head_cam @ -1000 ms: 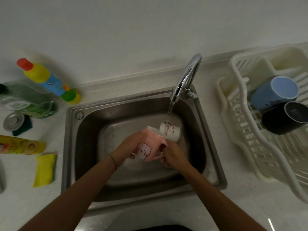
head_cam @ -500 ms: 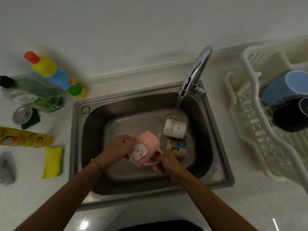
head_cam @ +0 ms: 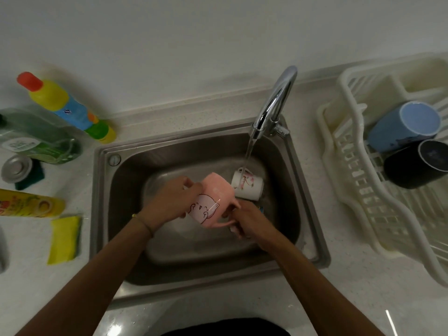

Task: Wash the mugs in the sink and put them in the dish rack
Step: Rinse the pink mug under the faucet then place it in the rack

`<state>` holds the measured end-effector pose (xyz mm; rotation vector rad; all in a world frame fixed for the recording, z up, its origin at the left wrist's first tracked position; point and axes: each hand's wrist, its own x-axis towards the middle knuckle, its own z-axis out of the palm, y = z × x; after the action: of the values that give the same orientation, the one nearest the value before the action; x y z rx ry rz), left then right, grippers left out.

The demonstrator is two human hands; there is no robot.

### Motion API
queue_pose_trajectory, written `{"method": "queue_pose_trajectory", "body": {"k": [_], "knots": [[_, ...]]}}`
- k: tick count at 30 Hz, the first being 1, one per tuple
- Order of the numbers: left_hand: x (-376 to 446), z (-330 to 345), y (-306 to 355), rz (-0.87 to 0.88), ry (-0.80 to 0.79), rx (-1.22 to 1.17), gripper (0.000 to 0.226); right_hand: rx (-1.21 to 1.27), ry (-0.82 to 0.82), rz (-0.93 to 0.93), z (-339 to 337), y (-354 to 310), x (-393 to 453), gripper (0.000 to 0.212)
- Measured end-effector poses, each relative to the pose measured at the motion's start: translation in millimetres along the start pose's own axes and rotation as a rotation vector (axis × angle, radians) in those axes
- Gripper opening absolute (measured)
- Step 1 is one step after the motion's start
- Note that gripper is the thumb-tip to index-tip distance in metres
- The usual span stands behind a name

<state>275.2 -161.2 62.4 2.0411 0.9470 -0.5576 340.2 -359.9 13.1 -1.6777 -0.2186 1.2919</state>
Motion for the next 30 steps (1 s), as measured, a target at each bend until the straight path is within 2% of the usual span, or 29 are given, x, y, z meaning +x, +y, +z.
{"method": "queue_pose_trajectory", "body": {"k": [4,11,30], "knots": [[7,19,13,-0.075,-0.098,-0.222,0.041,-0.267,0.142,-0.062,-20,-4,3,0.023],[17,39,9,-0.273,-0.248,-0.594,0.062,-0.604,0.238,-0.070,-41,-6,8,0.021],[25,58,28,-0.318,-0.318,-0.689,0.072,-0.787,0.338,-0.075,-56,-22,-5,0.019]]}}
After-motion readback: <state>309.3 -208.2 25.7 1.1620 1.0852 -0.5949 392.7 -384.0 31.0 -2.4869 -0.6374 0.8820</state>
